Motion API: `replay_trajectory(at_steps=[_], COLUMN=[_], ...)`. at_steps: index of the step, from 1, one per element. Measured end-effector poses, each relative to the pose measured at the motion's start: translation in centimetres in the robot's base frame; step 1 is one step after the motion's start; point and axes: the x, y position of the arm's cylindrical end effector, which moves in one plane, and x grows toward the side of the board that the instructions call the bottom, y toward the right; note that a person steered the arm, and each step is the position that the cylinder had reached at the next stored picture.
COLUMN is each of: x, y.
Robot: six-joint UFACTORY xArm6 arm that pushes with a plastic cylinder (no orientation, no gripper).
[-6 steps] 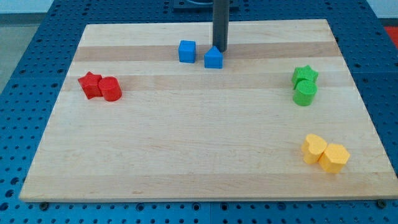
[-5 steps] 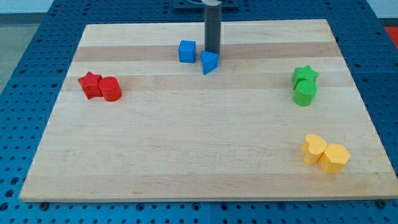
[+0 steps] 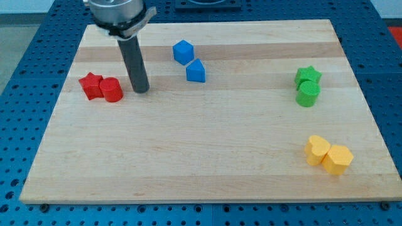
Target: Point your arm at the red star
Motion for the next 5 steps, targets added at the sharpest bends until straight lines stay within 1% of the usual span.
replay_trajectory(at_steps=[1,2,3,4,5], x=[4.2,6.6,4.9,2.8,1.8], y=[-2.0,-9.6,-13.2,-12.5,-11.5])
